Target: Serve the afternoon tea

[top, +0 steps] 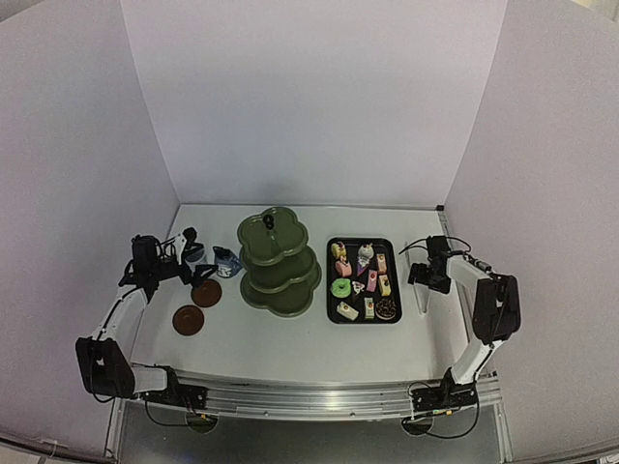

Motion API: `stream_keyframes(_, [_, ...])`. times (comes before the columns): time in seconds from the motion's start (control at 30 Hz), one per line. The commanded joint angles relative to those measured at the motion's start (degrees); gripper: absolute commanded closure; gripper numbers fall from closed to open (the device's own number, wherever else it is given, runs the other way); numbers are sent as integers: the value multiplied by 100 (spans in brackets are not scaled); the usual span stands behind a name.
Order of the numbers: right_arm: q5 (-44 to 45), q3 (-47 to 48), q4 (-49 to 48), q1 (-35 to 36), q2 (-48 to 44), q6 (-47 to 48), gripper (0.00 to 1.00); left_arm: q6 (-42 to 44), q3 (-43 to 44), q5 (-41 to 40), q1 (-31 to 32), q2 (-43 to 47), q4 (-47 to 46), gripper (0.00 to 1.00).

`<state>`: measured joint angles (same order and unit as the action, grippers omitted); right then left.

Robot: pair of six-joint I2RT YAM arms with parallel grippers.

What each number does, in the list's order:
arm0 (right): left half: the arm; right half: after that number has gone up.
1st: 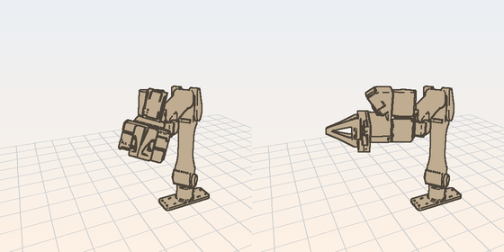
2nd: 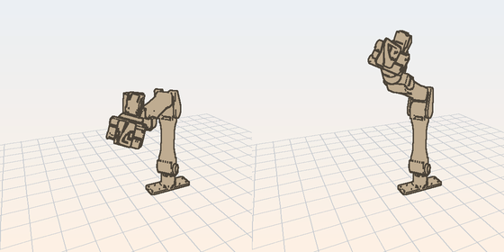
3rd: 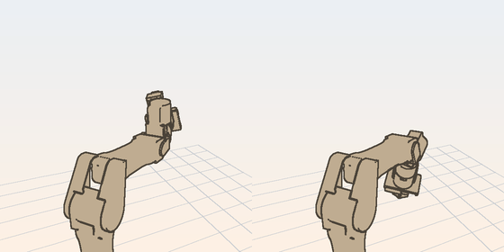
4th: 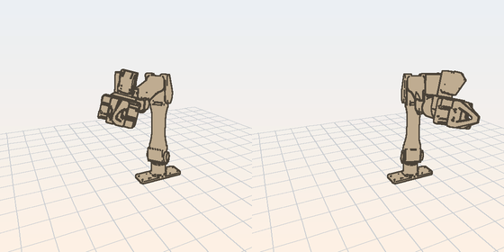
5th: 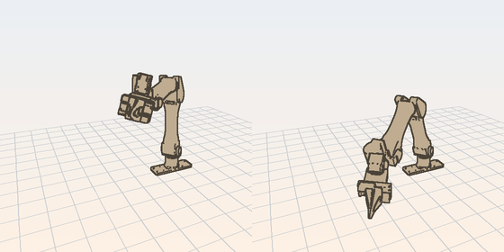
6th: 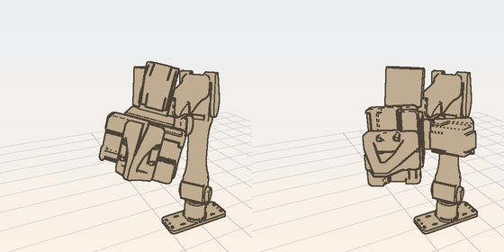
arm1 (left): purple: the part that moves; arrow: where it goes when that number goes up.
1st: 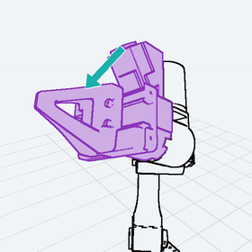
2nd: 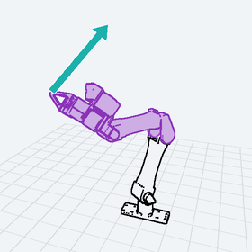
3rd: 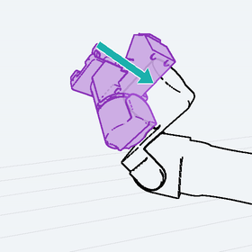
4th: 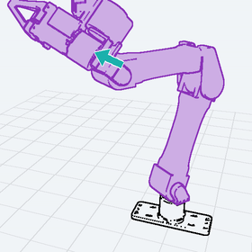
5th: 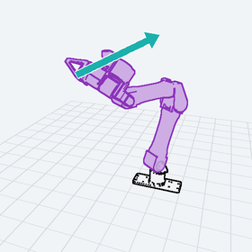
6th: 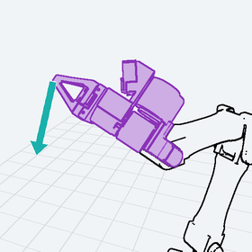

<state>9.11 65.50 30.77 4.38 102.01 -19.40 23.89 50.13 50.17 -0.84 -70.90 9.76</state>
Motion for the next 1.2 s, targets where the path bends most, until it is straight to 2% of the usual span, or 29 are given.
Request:
stream_keyframes(0.0, [-238, 383, 320, -5, 385, 29, 6, 917, 84, 609, 66, 141, 630, 0])
stream_keyframes(0.17, [-19, 524, 376, -3, 776, 86, 18, 924, 97, 575, 67, 74, 655, 0])
stream_keyframes(0.43, [215, 640, 376, -8, 1185, 159, 31, 947, 112, 502, 67, 39, 597, 0])
stream_keyframes(0.73, [76, 713, 477, -5, 1127, 175, 61, 1047, 111, 340, 67, 38, 571, 0])
stream_keyframes(0.83, [63, 1071, 965, -8, 857, 184, 65, 1046, 100, 361, 67, 43, 570, 0])
stream_keyframes(1.17, [-562, 3138, 3622, -6, 706, 46, 64, 1013, 110, 387, 66, -17, 459, 0])
